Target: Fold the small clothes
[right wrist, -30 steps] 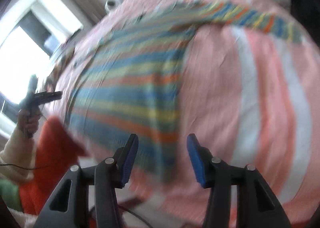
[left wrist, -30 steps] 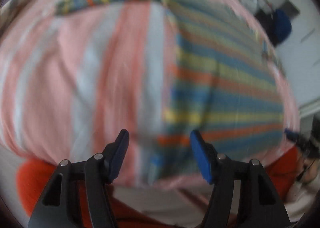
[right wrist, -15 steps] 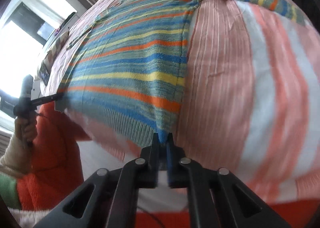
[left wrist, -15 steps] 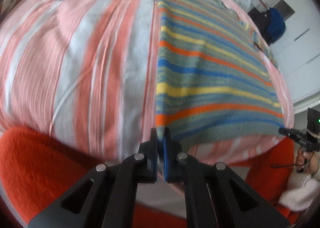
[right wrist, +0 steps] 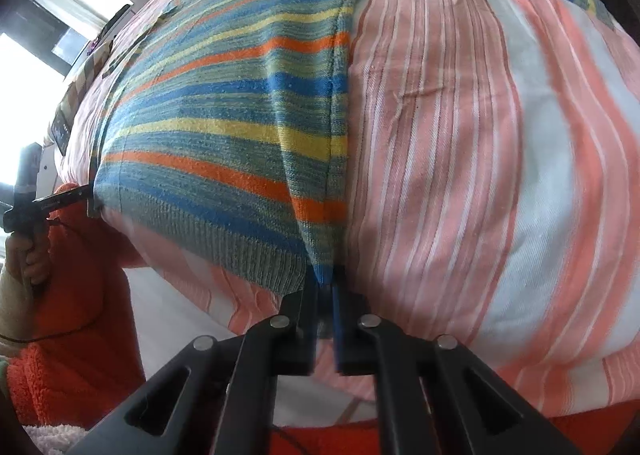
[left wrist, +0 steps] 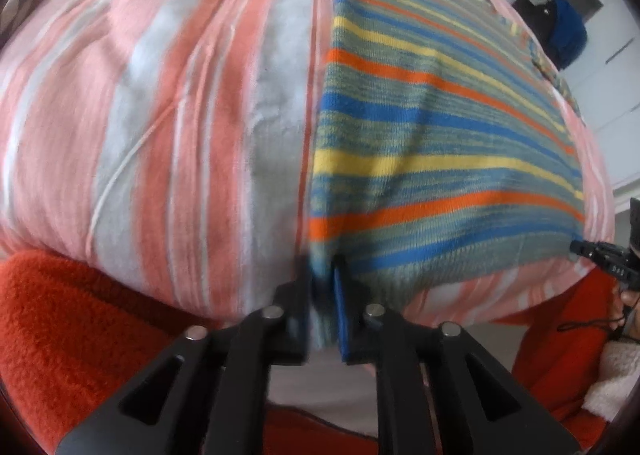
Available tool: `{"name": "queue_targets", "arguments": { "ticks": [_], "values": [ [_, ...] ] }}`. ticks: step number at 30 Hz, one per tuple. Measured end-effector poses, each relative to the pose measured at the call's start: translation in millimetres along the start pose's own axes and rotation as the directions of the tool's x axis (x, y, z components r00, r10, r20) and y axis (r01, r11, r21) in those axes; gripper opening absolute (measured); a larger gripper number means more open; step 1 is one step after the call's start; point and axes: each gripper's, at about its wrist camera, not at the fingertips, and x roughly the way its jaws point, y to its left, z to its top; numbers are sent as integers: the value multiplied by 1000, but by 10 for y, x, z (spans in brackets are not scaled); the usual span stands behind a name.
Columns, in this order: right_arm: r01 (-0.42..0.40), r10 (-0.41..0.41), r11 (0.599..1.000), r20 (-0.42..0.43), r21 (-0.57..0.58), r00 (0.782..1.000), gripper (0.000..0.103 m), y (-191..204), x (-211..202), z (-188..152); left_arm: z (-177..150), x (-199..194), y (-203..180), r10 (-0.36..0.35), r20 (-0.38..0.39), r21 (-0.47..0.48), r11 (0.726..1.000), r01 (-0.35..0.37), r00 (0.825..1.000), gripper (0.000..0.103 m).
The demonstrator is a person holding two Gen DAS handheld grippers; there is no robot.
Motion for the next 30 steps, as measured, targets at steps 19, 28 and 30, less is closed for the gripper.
{"name": "queue_targets", "arguments": {
  "ticks": [19,28,30],
  "values": [
    [241,-338,937,484,253,807,83,-459,-558,487,812,-157,401,286,365,-182,955,-233,886,97],
    [293,-382,921,442,258,812,86,-541,-269,392,701,72,509,301,331,-218,947,-238,894,103],
    [266,-367,924,440,277,820,92,-569,-237,407,711,79,506,306,328,-214,946,-245,894,103]
  ]
}}
